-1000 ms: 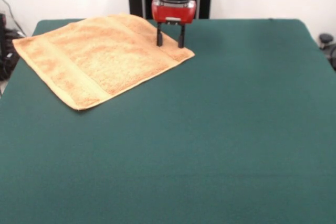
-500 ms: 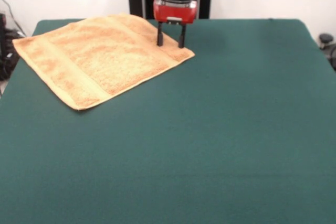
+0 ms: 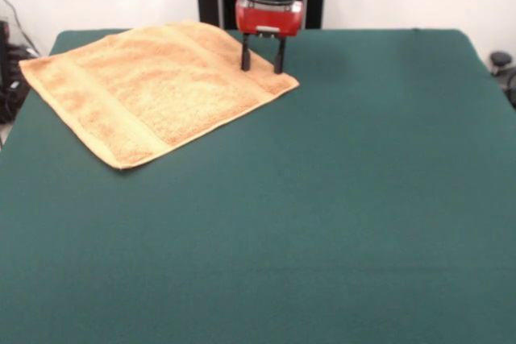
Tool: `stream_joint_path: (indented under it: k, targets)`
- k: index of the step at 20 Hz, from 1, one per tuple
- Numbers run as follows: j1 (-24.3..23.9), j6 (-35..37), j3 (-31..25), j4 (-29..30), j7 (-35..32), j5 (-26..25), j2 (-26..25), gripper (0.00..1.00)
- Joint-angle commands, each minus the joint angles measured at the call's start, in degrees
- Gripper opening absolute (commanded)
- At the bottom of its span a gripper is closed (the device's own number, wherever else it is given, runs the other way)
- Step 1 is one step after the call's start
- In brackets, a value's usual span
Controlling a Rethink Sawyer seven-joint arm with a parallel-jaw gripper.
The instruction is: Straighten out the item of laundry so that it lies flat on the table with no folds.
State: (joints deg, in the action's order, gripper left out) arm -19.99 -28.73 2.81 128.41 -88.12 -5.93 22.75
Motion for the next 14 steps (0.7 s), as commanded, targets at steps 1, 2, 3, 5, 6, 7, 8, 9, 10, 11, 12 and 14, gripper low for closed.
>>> stream_joint_path:
  k: [1,2,3,5,6,7,8,9,10,11,12,14]
  targets:
    - [3.4,-1.0,-8.7,-10.8,-16.5,6.5,-8.0,1.00]
    - [3.4,-1.0,-8.9,-10.9,-16.6,6.6,-8.0,1.00]
    - [3.4,-1.2,-8.9,-11.0,-16.7,6.7,-8.1,1.00]
    - [3.4,-1.3,-9.0,-11.0,-16.8,6.7,-8.2,1.00]
    - [3.5,-1.3,-9.0,-11.0,-16.9,6.8,-8.2,1.00]
    - [3.4,-1.3,-9.1,-11.0,-16.9,6.8,-8.2,1.00]
    - [3.5,-1.2,-9.1,-11.0,-17.0,6.9,-8.2,1.00]
    - [3.5,-1.2,-9.2,-11.0,-17.0,7.0,-8.2,1.00]
    - [3.7,-1.1,-9.3,-10.9,-17.2,7.3,-8.0,1.00]
    - [4.0,-1.0,-9.4,-10.8,-17.4,7.8,-7.9,1.00]
    - [4.3,-1.0,-9.4,-10.7,-17.7,8.3,-7.7,1.00]
    - [4.7,-0.5,-9.6,-10.2,-18.1,9.3,-7.2,1.00]
